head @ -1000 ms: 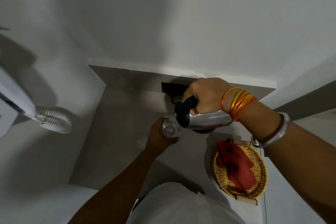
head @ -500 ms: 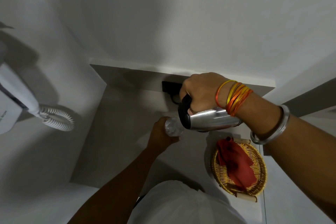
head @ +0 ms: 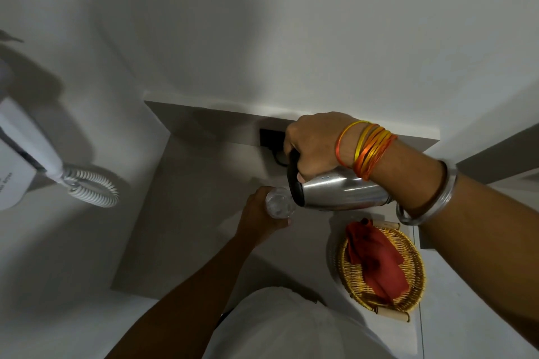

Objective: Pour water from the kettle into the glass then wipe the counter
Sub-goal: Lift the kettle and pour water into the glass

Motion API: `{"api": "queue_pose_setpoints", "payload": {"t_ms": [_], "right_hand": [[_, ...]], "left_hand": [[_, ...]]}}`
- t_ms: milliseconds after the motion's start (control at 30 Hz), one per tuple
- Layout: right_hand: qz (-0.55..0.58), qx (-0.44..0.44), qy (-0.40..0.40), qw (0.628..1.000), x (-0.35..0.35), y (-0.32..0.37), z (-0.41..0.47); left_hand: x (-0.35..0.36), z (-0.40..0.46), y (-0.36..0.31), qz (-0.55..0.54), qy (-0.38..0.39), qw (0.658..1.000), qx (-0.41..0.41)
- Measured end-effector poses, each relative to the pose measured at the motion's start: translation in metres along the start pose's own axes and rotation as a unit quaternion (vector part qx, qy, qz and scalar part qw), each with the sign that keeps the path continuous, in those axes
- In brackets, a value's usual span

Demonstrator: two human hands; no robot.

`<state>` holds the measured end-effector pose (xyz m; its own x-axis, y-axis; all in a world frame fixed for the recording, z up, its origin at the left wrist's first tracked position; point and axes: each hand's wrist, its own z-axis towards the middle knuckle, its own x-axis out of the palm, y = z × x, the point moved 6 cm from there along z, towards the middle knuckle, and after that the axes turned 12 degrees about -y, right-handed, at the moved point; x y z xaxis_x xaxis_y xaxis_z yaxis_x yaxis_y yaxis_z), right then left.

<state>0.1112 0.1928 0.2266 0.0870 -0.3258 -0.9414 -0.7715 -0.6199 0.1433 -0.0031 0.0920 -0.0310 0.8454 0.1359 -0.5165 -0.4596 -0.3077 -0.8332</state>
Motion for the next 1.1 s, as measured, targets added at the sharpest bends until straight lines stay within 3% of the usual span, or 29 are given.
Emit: {"api": "queue_pose_setpoints", "payload": {"t_ms": [1100], "right_hand": [[0.031,0.028,0.013,0.999,-0.013,-0.011,-0.004]], "left_hand": [[0.01,-0.002,-0.002,0.056,0.036,0.998,0.017]]}}
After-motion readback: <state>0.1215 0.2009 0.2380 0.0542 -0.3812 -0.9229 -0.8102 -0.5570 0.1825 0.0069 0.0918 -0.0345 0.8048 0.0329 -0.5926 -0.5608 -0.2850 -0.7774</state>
